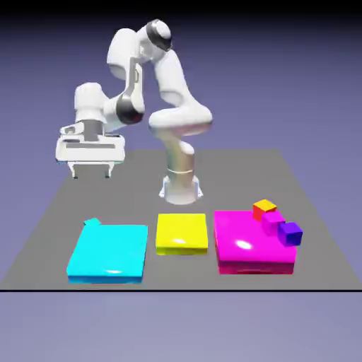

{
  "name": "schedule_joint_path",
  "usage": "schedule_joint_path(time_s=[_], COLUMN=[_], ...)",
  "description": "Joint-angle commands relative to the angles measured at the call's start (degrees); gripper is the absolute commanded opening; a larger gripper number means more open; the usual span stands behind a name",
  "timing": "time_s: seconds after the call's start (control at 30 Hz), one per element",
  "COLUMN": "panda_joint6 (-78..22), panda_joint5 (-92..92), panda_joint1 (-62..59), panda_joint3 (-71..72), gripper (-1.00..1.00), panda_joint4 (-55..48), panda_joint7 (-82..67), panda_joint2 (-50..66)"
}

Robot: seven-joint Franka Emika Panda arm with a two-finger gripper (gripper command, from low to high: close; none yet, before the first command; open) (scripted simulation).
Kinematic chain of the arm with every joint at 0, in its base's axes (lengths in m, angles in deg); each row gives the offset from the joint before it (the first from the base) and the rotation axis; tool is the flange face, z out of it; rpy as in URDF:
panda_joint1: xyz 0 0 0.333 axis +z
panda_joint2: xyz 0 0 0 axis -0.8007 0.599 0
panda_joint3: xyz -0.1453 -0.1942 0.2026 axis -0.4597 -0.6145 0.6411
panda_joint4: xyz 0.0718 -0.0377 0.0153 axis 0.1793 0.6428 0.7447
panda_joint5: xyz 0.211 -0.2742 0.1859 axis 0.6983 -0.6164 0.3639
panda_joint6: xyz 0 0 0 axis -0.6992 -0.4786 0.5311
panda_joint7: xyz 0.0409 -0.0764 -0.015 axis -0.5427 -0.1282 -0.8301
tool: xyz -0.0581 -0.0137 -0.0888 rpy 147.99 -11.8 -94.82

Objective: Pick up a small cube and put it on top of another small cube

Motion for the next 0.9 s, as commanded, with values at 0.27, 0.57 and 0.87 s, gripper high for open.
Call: schedule_joint_path(time_s=[0.27,0.57,0.87], panda_joint6=[-3.31,-6.62,-0.86], panda_joint5=[-3.37,-6.75,-10.44], panda_joint1=[6.19,12.37,24.32], panda_joint3=[-18.69,-37.38,-52.0], gripper=[0.0,0.0,0.0], panda_joint4=[-1.86,-3.73,-5.78], panda_joint7=[-14.86,-29.71,-32.14], panda_joint2=[-1.55,-3.1,-6.7])
